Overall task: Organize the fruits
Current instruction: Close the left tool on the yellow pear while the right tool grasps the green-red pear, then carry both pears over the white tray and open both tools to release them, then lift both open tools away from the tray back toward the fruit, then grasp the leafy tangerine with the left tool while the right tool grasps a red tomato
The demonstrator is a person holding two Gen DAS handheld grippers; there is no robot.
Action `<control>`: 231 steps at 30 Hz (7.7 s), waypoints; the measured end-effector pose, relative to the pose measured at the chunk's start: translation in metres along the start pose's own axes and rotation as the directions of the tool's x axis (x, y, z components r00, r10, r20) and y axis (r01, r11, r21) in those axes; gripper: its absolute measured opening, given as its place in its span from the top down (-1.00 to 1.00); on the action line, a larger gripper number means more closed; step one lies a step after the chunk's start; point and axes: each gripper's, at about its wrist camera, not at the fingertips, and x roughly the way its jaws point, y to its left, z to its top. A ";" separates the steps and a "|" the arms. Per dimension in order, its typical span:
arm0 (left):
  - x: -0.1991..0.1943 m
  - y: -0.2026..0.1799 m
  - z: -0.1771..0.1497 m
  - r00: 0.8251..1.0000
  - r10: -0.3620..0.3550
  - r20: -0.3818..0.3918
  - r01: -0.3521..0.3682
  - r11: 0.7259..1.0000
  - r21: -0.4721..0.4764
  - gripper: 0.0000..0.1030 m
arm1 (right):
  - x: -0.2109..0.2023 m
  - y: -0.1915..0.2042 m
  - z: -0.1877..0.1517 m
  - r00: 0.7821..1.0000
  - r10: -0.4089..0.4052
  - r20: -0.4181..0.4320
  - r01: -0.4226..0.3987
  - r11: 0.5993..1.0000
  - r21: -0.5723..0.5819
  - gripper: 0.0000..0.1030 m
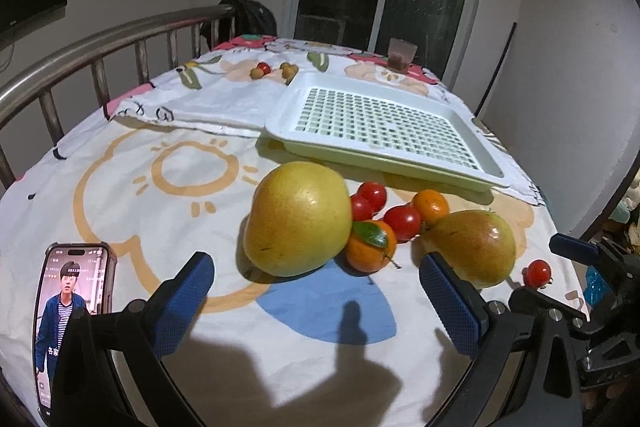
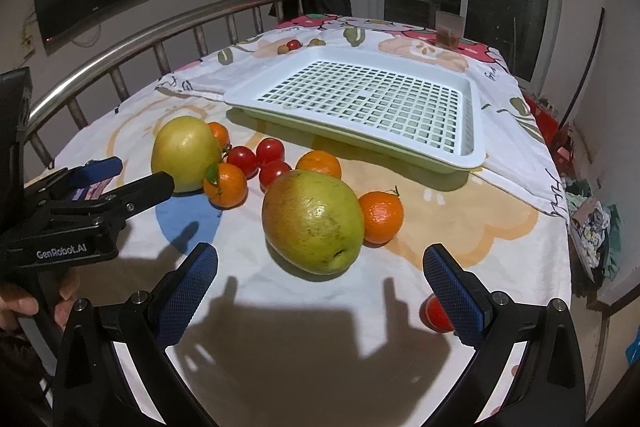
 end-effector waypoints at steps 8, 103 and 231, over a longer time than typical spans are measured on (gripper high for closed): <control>0.006 0.003 0.004 1.000 -0.010 -0.023 0.010 1.000 0.001 -1.00 | 0.010 0.004 0.004 1.000 0.009 -0.028 -0.009 1.000 -0.003 -0.97; 0.129 -0.068 0.192 0.990 0.006 -0.139 0.009 0.995 0.103 -0.46 | 0.090 -0.111 0.184 0.996 0.055 -0.072 -0.050 0.996 0.070 -0.33; 0.071 -0.031 0.012 0.971 -0.107 -0.216 0.129 0.987 0.093 0.18 | 0.018 -0.099 -0.039 0.990 -0.045 -0.134 0.067 0.983 0.169 0.27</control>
